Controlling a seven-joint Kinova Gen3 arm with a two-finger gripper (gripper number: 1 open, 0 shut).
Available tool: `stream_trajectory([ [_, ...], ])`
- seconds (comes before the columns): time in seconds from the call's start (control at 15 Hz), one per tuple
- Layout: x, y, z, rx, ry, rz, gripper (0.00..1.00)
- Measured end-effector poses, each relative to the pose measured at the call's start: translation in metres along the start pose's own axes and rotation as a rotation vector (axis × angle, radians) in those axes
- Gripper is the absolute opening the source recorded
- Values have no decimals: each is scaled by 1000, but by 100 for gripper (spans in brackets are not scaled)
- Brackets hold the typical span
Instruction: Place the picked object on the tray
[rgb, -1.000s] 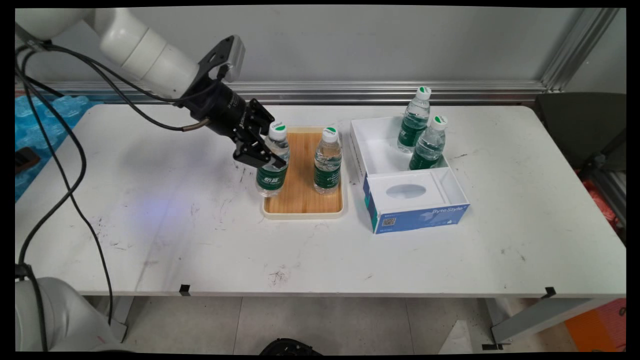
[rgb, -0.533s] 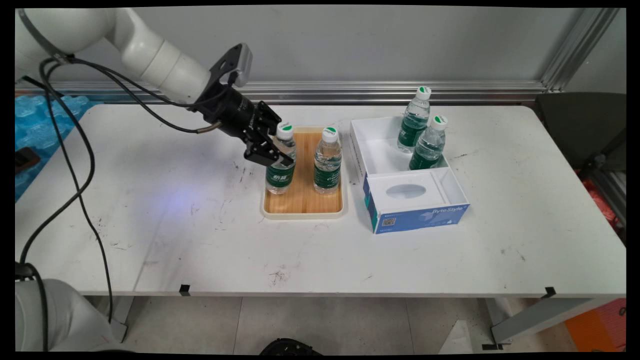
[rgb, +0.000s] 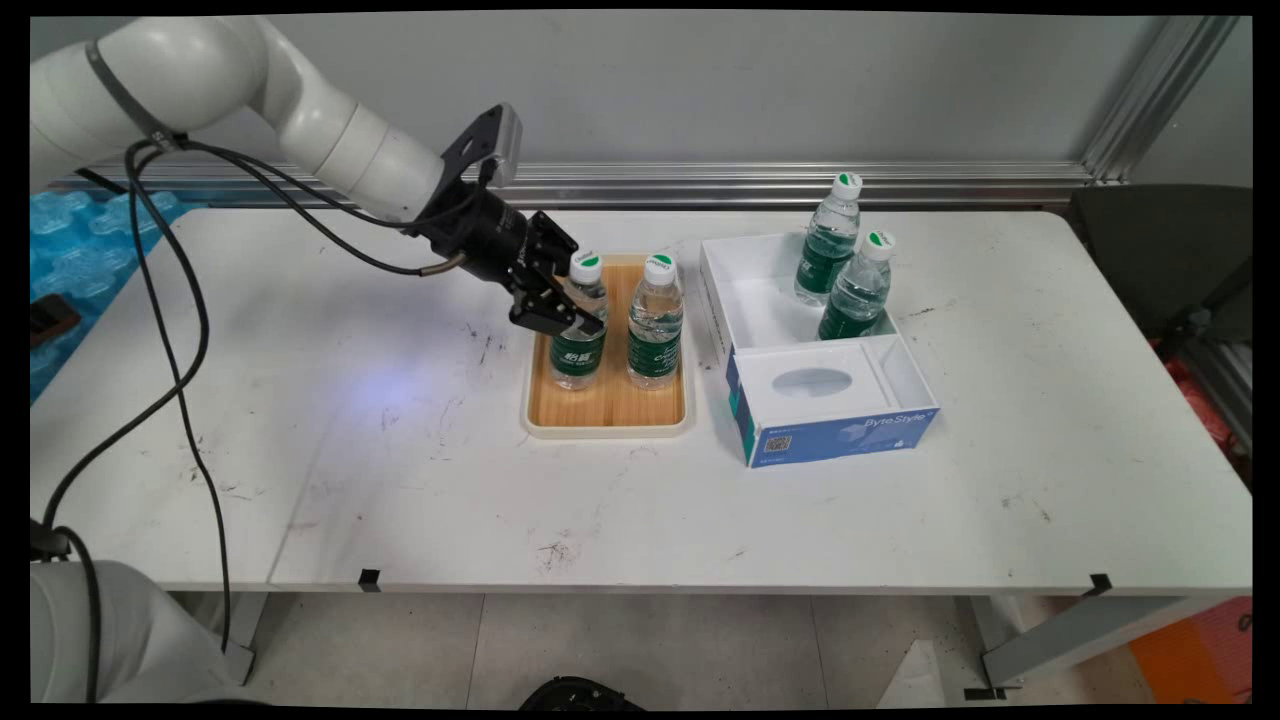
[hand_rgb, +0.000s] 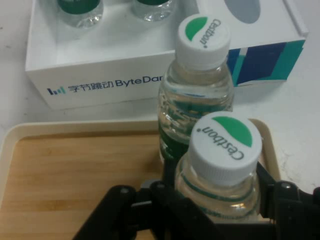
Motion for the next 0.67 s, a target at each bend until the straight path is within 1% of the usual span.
stream_trajectory([
  [0.33, -5, -2, 9, -2, 7, -8, 0],
  [0.4, -6, -2, 10, -3, 7, -10, 100],
  [0.67, -9, -1, 12, -7, 8, -16, 100],
])
